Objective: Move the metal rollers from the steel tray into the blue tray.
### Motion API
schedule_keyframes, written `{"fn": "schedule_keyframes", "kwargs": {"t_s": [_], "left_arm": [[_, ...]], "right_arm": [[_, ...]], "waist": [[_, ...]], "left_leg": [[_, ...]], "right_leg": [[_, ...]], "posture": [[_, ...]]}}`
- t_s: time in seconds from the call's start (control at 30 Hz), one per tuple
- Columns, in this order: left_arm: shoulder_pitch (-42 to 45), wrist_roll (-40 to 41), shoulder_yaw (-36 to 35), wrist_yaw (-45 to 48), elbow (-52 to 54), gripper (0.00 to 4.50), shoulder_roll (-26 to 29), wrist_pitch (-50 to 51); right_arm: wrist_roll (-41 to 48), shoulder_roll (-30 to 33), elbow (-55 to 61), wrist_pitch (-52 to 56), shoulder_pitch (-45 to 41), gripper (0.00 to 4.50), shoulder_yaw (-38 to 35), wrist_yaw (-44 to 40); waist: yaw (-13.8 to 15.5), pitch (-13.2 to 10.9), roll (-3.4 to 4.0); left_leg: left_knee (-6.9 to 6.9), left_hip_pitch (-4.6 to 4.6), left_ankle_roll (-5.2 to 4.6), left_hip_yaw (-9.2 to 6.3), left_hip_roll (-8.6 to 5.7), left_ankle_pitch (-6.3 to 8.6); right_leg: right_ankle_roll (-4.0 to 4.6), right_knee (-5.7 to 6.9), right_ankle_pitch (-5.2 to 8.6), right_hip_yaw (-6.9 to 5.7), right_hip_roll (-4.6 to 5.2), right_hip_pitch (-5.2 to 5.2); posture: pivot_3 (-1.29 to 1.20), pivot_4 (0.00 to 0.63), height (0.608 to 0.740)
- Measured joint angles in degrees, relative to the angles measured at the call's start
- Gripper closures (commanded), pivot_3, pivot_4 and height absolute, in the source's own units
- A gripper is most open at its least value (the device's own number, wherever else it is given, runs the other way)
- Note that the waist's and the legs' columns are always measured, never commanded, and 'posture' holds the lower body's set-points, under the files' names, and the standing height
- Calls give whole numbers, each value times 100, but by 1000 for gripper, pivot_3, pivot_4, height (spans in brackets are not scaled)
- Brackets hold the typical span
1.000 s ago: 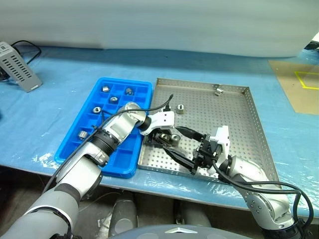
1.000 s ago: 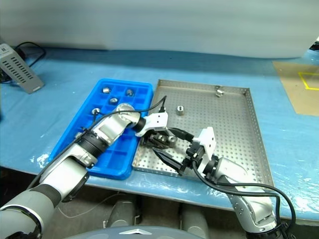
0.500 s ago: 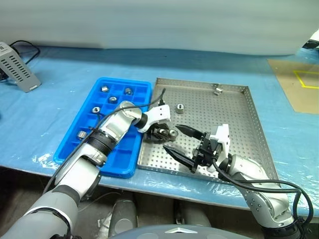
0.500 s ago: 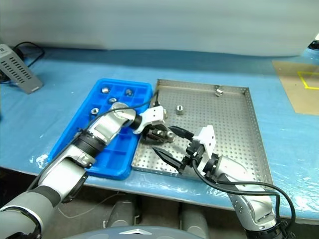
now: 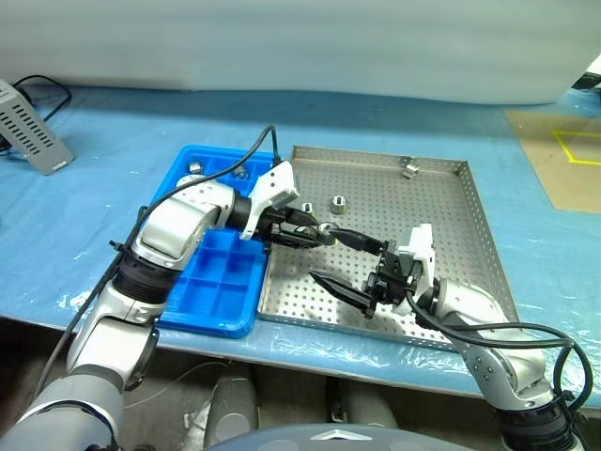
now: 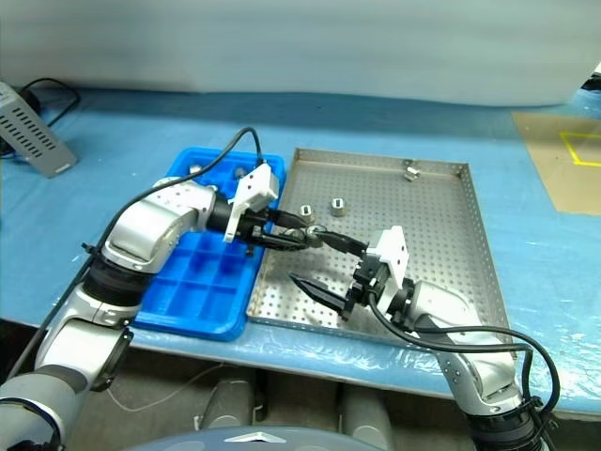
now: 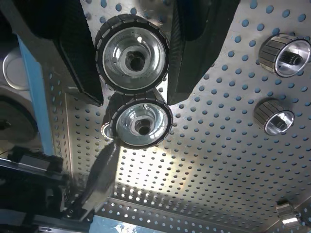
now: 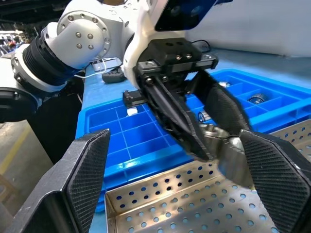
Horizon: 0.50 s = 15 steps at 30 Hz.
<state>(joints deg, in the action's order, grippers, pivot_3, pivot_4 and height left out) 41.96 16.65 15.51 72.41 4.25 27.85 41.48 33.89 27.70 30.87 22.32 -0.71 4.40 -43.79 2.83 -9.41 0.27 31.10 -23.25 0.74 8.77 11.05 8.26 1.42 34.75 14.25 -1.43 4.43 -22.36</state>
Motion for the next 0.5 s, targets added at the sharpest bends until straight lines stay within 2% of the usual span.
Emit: {"fn": "schedule_keyframes", "kwargs": {"t_s": [0.2, 0.5], "left_arm": [[-156, -74, 78, 352, -52, 2700, 560, -811], [-130, 8, 107, 308, -108, 2700, 283, -990]], "right_arm": [[104, 81, -75, 95, -64, 0, -173, -61], [285, 147, -73, 330, -74, 0, -329, -74]], "waist": [[4, 0, 1], [7, 0, 1]], "left_leg": [[-1, -2, -1, 0, -1, 1], [2, -1, 0, 1, 0, 0]], "right_leg": [[0, -2, 0, 0, 0, -1], [0, 3, 0, 0, 0, 0]], "posture": [[-97, 150, 740], [-100, 150, 740]]}}
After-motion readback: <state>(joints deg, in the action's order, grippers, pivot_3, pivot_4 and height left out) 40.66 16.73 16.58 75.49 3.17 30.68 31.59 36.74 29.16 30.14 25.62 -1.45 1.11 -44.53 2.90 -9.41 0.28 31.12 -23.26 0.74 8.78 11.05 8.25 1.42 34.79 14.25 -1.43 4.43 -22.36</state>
